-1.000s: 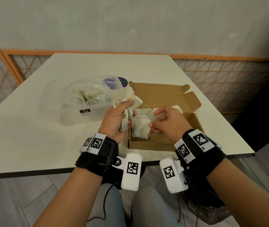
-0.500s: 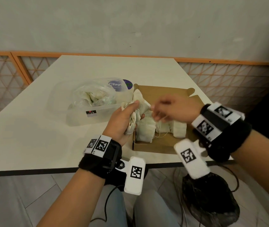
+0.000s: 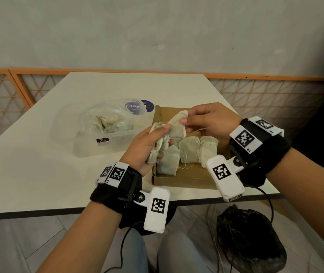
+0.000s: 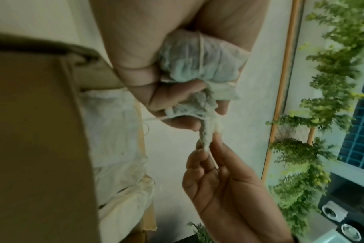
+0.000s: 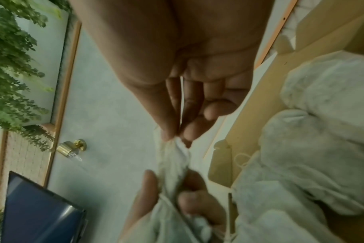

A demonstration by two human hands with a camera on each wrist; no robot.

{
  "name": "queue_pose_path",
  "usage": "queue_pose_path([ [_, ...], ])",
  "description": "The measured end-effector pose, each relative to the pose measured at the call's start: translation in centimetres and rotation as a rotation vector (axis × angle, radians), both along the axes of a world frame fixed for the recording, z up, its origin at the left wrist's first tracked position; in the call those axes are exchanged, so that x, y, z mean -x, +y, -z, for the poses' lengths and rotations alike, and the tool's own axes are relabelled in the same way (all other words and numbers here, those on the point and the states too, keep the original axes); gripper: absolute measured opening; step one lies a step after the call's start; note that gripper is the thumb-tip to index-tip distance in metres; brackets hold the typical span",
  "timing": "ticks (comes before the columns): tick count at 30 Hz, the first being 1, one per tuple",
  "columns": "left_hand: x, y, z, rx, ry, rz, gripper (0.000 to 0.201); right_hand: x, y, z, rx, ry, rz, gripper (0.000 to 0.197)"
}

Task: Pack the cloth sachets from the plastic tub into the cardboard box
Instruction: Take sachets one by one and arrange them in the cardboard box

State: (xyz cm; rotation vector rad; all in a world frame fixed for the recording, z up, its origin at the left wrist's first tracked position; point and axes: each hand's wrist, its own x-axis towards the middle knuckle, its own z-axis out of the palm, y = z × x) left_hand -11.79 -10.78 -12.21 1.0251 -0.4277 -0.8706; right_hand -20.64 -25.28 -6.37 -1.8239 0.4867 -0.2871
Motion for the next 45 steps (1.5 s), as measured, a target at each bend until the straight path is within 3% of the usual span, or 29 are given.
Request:
queue_pose_path([
  [5, -0.1, -0.3, 0.0, 0.091, 0.121, -0.023, 0.012, 1.4, -1.0, 0.3, -0.01, -0.055, 0.085, 0.006],
  [10, 0.5, -1.1, 0.2, -0.039, -0.08, -0.036, 0.019, 1.6, -1.0, 0.0, -0.083, -0.134, 0.114, 0.016],
  [14, 0.9, -1.5, 0.1, -0.181, -0.224, 0.007, 0.005, 1.5, -1.3, -0.8, -0.118, -0.268, 0.182, 0.011],
  [18, 0.9, -1.9, -0.7, -0.087, -0.205, -0.11, 0.038, 1.4, -1.1, -1.0, -0.103, -0.278, 0.105, 0.013],
  [21, 1.0, -2.0, -1.8, -0.056, -0.141, -0.08, 0.04, 1.1, -0.9, -0.5, -0.067, -0.243, 0.07, 0.012],
  [25, 0.8, -2.4, -1.4, -0.067, -0.263, -0.139, 0.016, 1.2, -0.9, -0.2, -0.022, -0.195, 0.045, 0.014],
  [29, 1.0, -2.1, -1.1, -0.154, -0.423, -0.13, 0.01, 1.1, -1.1, 0.0, 0.137, -0.09, -0.011, 0.025],
  [33, 0.9, -1.9, -0.6, -0.207, -0.461, -0.121, 0.013, 1.0, -1.1, -0.6, 0.036, -0.218, 0.062, 0.005],
  [34, 0.9, -1.7, -0.6, -0.204, -0.458, -0.126, 0.013, 1.0, -1.3, -0.6, 0.043, -0.191, 0.081, 0.012],
  [37, 0.8, -1.4, -0.7, -0.175, -0.466, -0.125, 0.01, 1.3, -1.2, -0.2, 0.149, 0.086, -0.008, 0.058],
  [38, 0.7, -1.4, -0.8, -0.171, -0.482, -0.124, 0.009, 1.5, -0.9, 0.1, 0.149, 0.156, -0.059, 0.062],
  [41, 0.5, -1.4, -0.6, -0.202, -0.526, -0.124, 0.008, 1.5, -1.2, 0.5, 0.144, 0.195, -0.109, 0.053],
  [45, 0.3, -1.4, 0.0, -0.275, -0.532, -0.089, 0.009, 1.3, -1.9, -0.1, 0.083, 0.088, 0.02, 0.015],
])
